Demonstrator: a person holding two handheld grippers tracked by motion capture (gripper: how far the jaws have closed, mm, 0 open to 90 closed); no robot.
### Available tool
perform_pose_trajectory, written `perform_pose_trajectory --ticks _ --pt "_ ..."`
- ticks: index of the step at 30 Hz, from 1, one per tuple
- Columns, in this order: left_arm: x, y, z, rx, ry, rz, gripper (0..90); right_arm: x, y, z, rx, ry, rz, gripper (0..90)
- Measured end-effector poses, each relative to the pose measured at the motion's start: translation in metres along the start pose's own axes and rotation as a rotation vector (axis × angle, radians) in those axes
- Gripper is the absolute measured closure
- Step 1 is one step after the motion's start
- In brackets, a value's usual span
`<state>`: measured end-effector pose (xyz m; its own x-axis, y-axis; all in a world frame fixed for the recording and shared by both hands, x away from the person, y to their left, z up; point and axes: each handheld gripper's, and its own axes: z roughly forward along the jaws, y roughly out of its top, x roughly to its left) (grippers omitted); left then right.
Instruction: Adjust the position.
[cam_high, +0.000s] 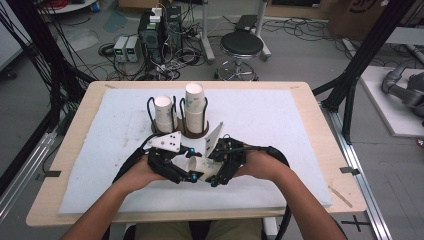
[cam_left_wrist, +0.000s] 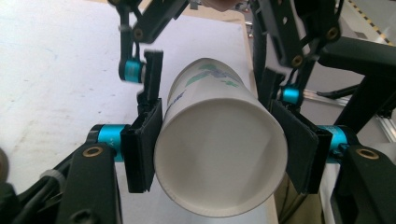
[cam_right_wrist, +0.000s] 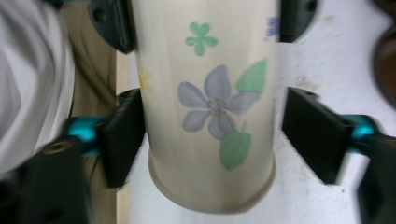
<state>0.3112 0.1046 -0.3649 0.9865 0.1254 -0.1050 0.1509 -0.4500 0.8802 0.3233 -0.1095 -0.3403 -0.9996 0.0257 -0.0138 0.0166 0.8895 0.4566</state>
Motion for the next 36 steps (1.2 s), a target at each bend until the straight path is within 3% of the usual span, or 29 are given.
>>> perform_pose_trajectory --ticks 7,13,22,23,24,30,36 --pt "0.003 -0.001 -0.006 -0.041 0.02 -0.009 37.1 -0.002 -0.016 -0.014 -0.18 -0.024 0.036 21.4" --pt "0.008 -0.01 -0.011 -0.111 0.039 -0.047 37.0 -0.001 -0.033 -0.023 -0.352 -0.068 0.114 21.0" --pt "0.01 -0.025 -0.019 -0.214 0.078 -0.075 36.8 0.003 -0.06 -0.018 -0.541 -0.144 0.19 21.0" --pt "0.01 -0.025 -0.019 -0.214 0.078 -0.075 36.8 0.003 -0.06 -0.018 -0.541 -0.144 0.19 21.0" --pt "0.009 -0.028 -0.019 -0.234 0.081 -0.078 36.8 0.005 -0.065 -0.015 -0.577 -0.148 0.201 21.0" --pt "0.006 -0.036 -0.018 -0.277 0.077 -0.068 36.9 0.009 -0.081 0.001 -0.67 -0.159 0.256 21.0" --pt "0.004 -0.036 -0.017 -0.305 0.068 -0.055 36.9 0.011 -0.086 0.007 -0.693 -0.142 0.263 21.0"
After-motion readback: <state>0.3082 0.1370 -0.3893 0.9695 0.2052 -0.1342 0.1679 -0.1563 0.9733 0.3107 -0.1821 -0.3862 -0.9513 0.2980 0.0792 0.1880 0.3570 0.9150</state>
